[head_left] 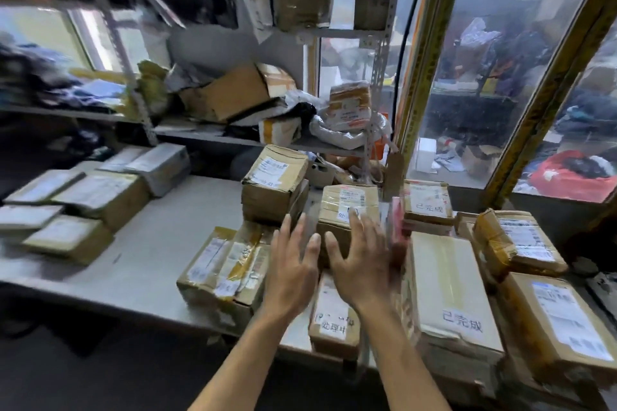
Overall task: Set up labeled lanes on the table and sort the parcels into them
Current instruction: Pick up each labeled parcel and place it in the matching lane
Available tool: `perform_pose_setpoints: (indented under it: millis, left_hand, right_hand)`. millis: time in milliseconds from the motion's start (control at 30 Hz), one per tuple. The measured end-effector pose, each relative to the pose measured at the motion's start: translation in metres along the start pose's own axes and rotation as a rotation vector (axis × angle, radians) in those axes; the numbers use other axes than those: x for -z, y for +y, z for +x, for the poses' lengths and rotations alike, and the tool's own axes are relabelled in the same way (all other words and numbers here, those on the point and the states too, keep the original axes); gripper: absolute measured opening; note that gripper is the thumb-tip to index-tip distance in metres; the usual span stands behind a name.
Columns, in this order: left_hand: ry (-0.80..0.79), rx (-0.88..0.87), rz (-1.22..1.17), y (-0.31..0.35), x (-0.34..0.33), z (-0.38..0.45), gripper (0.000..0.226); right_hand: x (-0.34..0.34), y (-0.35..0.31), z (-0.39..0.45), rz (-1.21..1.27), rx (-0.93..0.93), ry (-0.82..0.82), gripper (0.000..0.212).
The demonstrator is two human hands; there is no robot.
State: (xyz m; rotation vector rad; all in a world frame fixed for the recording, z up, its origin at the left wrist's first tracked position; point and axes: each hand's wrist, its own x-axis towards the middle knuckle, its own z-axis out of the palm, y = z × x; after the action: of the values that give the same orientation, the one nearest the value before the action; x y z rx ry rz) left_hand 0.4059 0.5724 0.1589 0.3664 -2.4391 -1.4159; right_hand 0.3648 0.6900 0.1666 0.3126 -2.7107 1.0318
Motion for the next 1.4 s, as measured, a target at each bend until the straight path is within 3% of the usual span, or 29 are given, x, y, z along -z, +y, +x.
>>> perform_pose_setpoints:
  millis: [100,267,733,1100,1400]
  left_hand:
    - [0.083,-0.026,0.168,-0.017,0.051,0.009,0.071]
    - [0.197,0.058,0.283,-0.074,0.148,0.017,0.073]
    - [0.458,0.256,0.241,-0.225,0.385,-0.003,0.082]
    - [0.661,0.317,0.342,-0.283,0.479,-0.016,0.081]
    - [0.650,0.404,0.423,-0.347,0.543,0.044,0.081]
  right_hand:
    - [-0.032,-0.044,0.002,-0.039,0.062,-0.183,0.074]
    - [-0.095,-0.128,-0.007,-0.102,0.085,-0.344,0.079]
    - [-0.275,-0.326,-0.048,-0.102,0.135,-0.554,0.079]
    - [-0.366,-0.410,-0.052,-0.096,0.242,-0.623,0.081]
    - [-0.458,-0.469,-0.011,-0.023,0.283,-0.616,0.082]
